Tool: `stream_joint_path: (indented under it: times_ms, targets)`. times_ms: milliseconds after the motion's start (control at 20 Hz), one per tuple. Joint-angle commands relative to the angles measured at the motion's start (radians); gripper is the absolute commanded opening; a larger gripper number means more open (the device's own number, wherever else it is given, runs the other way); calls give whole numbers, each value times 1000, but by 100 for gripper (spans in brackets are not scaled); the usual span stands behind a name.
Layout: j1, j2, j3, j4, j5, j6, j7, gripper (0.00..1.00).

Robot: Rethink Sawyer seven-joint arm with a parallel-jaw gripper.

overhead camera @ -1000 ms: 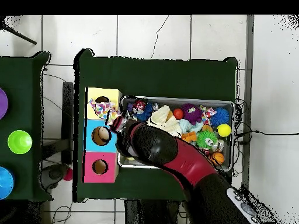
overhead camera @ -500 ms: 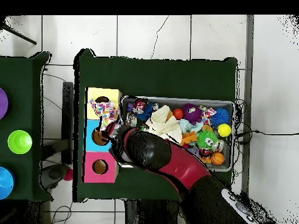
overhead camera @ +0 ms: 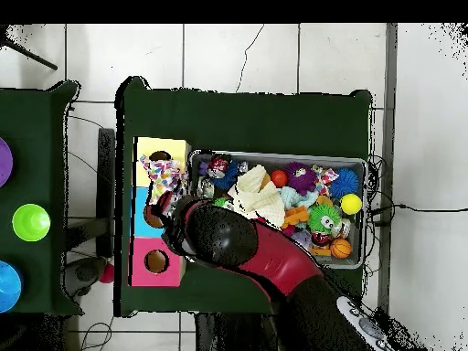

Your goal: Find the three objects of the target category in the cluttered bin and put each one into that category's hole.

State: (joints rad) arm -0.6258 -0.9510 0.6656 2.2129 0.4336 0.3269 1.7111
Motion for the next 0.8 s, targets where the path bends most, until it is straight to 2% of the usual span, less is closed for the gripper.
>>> stream_joint_path:
  times_ms: [50, 300, 450, 800]
  targets:
    - [123, -48, -185, -106, -9, 132, 267, 0]
    - [273, -49, -397, -276, -118, 296, 369, 0]
    - [319, -37, -454, -332, -135, 334, 378, 0]
    - [373, -14, -521, -410, -194, 356, 331, 0]
